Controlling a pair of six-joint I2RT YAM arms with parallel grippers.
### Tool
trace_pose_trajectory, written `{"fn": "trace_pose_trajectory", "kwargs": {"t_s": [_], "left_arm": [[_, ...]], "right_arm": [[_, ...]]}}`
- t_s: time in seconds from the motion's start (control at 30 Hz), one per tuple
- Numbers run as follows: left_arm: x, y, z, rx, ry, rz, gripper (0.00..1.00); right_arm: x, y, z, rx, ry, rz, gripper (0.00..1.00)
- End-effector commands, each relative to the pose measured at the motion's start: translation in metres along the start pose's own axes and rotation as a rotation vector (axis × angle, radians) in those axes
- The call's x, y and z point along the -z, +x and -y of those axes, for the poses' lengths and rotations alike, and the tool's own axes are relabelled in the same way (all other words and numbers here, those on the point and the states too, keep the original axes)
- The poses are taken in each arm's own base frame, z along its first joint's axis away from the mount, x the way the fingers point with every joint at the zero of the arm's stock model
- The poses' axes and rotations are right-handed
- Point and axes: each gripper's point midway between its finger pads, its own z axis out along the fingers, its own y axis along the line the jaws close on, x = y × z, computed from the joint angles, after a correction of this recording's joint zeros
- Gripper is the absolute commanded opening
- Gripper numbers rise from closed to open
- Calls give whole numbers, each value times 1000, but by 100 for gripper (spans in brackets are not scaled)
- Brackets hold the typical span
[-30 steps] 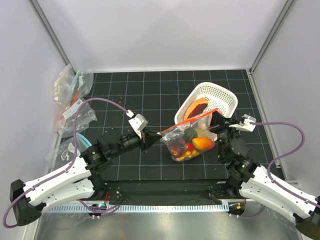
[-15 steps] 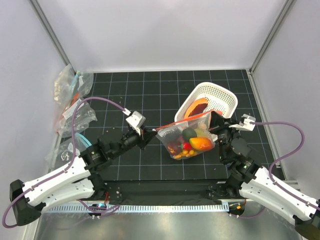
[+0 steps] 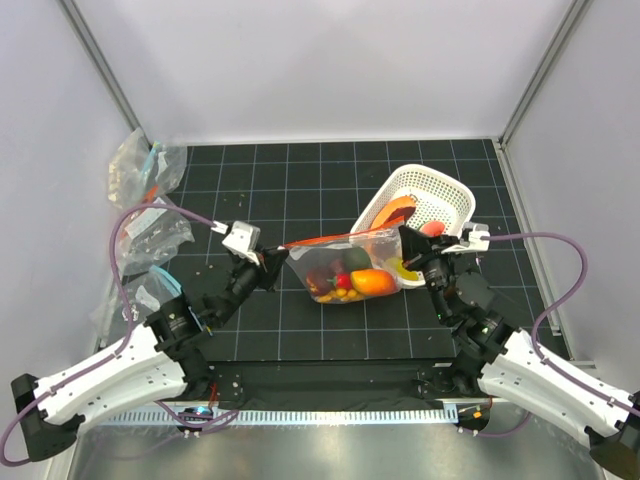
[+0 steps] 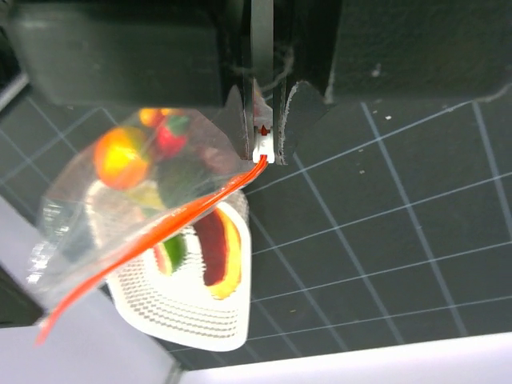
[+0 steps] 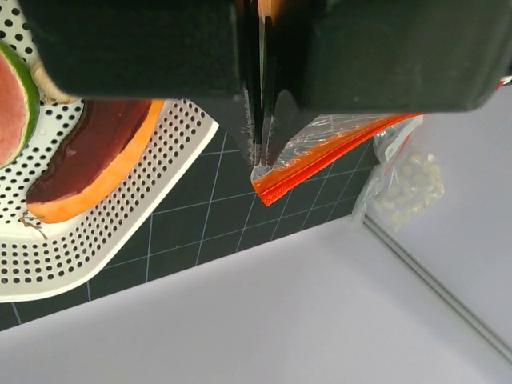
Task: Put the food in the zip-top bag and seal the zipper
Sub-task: Zip the zipper food storage bag at the center of the board.
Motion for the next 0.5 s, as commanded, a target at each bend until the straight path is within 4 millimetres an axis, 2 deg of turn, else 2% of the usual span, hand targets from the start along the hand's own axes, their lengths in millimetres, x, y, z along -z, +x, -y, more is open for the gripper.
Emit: {"fn": "trace_pose_trajectory", "kwargs": {"t_s": [0.0, 0.17, 0.3, 0.4, 0.47], "left_arm": [[-5, -12, -36, -31, -200, 52, 0], [-12, -8, -52, -58, -279, 34, 1], [-2, -20, -46, -2, -235, 73, 0], [7, -22, -45, 24, -208, 100, 1], [18, -32, -42, 48, -169, 147, 0]], "right_arm": [[-4, -36, 1, -21, 42, 109, 1], [-5, -29, -5, -25, 8, 82, 1], [-11, -13, -18, -11, -44, 30, 1], [-9, -7, -40, 20, -157, 1, 1], [-6, -3, -57, 25, -236, -21, 1]]}}
